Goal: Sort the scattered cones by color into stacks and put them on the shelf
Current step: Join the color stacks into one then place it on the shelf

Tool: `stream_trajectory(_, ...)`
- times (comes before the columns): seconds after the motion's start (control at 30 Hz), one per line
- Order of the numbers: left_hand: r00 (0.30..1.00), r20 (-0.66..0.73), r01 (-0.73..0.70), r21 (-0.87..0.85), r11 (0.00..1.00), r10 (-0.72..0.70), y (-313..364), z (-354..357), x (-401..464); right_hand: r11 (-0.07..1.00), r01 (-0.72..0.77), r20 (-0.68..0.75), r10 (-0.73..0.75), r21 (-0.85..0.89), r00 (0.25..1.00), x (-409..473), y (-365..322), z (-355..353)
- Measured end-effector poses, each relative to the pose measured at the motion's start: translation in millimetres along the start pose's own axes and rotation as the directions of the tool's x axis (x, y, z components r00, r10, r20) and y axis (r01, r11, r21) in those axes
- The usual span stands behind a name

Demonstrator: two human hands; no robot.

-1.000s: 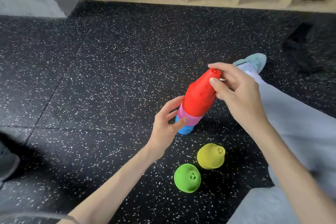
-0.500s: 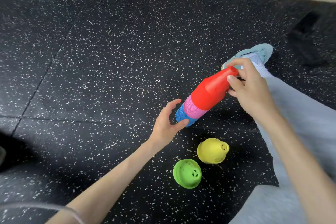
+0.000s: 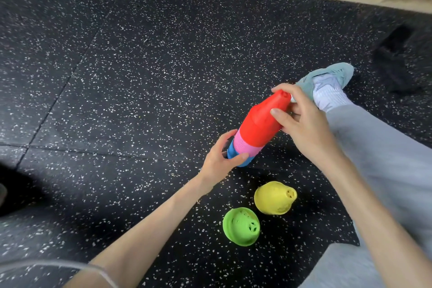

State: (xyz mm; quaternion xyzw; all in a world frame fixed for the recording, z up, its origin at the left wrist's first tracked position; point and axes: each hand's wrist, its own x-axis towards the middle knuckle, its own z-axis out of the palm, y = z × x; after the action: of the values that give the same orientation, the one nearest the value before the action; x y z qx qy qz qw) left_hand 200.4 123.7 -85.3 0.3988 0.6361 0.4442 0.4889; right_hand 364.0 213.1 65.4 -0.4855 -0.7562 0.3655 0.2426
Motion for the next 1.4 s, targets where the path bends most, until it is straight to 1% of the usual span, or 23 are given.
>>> stream_trajectory(0.13,0.993,-0.029,0.110,-0.184,0.977,-0.117,2,-2,-2,0.999,-0.008,-0.039,0.010,0.038,0.999,-1,2,-2)
stream_trajectory(0.33,0.979,0.001,0.193,-0.309,0.931,-0.203,0,4,-11,0.995,0.034,-0.043,-0.030,0.093,0.999,2,-6,-6)
stream_trajectory(0.37,0.974,-0.006,0.211,-0.340,0.916,-0.227,-1,4,-13,0.993,0.040,-0.038,-0.036,0.112,0.999,3,-9,-7)
stream_trajectory(0.43,0.962,-0.016,0.245,-0.379,0.892,-0.271,-2,2,-18,0.992,0.051,0.019,-0.053,0.115,0.998,4,-13,-9)
stream_trajectory(0.5,0.963,-0.001,0.249,-0.377,0.892,-0.270,-4,-1,-22,0.997,0.063,0.098,-0.068,0.055,0.993,3,-13,-7)
stream_trajectory(0.53,0.965,0.004,0.245,-0.376,0.894,-0.263,-5,-2,-24,0.997,0.058,0.116,-0.063,0.048,0.991,2,-11,-7)
stream_trajectory(0.63,0.962,0.029,0.262,-0.375,0.889,-0.271,-5,-5,-28,0.994,0.005,0.101,-0.016,0.113,0.995,-2,-5,-10)
stream_trajectory(0.73,0.958,0.067,0.285,-0.330,0.900,-0.279,-2,-6,-32,0.990,-0.025,0.092,0.012,0.141,0.996,-6,0,-15)
stream_trajectory(0.83,0.972,0.035,0.232,-0.284,0.930,-0.232,1,-1,-35,0.985,-0.028,0.090,0.013,0.171,0.996,-4,2,-17)
stream_trajectory(0.97,0.986,-0.053,0.139,-0.270,0.953,-0.159,9,3,-39,0.984,-0.004,0.121,-0.017,0.177,0.993,1,-5,-14)
stream_trajectory(1.03,0.990,-0.065,0.102,-0.252,0.962,-0.122,15,0,-41,0.986,0.026,0.114,-0.045,0.166,0.992,3,-13,-13)
stream_trajectory(1.13,0.993,-0.052,0.093,-0.185,0.978,-0.104,25,-5,-45,0.985,0.093,0.123,-0.111,0.143,0.986,5,-30,-14)
stream_trajectory(1.23,0.996,-0.053,0.068,-0.164,0.984,-0.078,35,-8,-54,0.984,0.161,0.132,-0.170,0.077,0.977,4,-59,-15)
stream_trajectory(1.3,0.998,-0.036,0.050,-0.152,0.987,-0.056,44,-13,-64,0.976,0.219,0.123,-0.220,0.024,0.968,0,-76,-16)
stream_trajectory(1.4,1.000,0.009,0.021,-0.110,0.994,-0.020,53,-23,-84,0.955,0.296,0.094,-0.294,-0.010,0.951,-10,-90,-16)
